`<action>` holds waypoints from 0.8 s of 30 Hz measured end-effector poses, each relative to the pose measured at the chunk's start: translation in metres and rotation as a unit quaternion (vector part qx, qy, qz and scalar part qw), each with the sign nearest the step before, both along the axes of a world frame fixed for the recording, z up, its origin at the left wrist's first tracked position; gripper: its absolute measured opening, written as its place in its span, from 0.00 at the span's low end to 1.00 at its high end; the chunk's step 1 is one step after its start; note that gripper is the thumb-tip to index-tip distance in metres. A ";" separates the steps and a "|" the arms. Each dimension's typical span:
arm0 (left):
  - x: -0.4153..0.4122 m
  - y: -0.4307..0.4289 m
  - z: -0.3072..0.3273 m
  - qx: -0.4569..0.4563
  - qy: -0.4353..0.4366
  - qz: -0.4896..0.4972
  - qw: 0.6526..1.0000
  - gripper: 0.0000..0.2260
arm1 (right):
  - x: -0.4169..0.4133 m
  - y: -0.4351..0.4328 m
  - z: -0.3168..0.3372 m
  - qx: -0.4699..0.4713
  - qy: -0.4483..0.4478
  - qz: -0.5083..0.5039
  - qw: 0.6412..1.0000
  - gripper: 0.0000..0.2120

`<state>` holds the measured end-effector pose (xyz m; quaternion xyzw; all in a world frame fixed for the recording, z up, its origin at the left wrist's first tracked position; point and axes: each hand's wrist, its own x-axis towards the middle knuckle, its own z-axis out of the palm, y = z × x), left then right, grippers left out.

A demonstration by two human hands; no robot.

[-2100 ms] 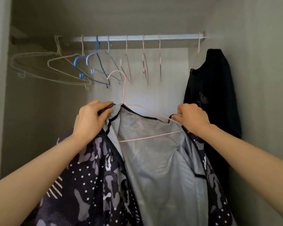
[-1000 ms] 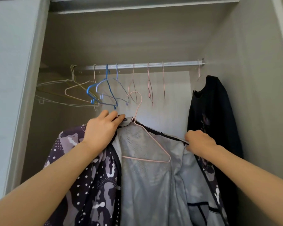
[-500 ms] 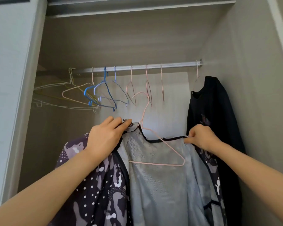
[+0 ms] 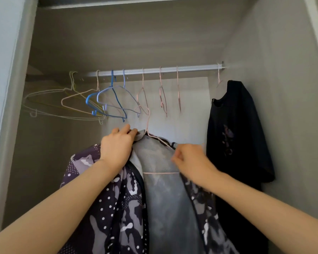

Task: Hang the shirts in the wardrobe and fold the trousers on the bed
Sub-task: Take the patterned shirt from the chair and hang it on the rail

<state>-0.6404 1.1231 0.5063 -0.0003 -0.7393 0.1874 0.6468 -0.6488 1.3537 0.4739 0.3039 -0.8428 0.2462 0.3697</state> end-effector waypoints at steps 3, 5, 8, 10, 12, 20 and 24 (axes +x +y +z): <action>0.000 0.001 0.001 0.043 0.032 -0.049 0.997 0.16 | 0.004 -0.006 -0.006 0.131 0.005 0.113 0.985 0.13; 0.001 -0.003 -0.001 0.071 0.043 -0.076 0.994 0.12 | -0.002 0.007 0.005 0.070 0.050 0.126 0.988 0.13; 0.004 -0.010 -0.005 0.105 0.030 -0.107 0.988 0.10 | -0.032 0.035 0.021 -0.027 0.140 -0.026 0.989 0.17; 0.003 -0.013 -0.007 0.117 0.015 -0.131 0.984 0.10 | -0.051 0.047 0.023 0.027 0.106 -0.097 0.989 0.14; 0.002 -0.017 -0.007 0.126 0.006 -0.147 0.981 0.10 | -0.063 0.051 0.022 0.057 0.054 -0.044 0.996 0.10; -0.006 -0.018 -0.011 0.136 0.009 -0.237 0.962 0.09 | -0.064 0.044 0.023 0.026 0.044 0.077 0.996 0.19; -0.005 -0.006 -0.009 0.073 -0.005 -0.279 0.958 0.14 | -0.048 0.031 0.050 -0.023 0.012 0.144 0.989 0.23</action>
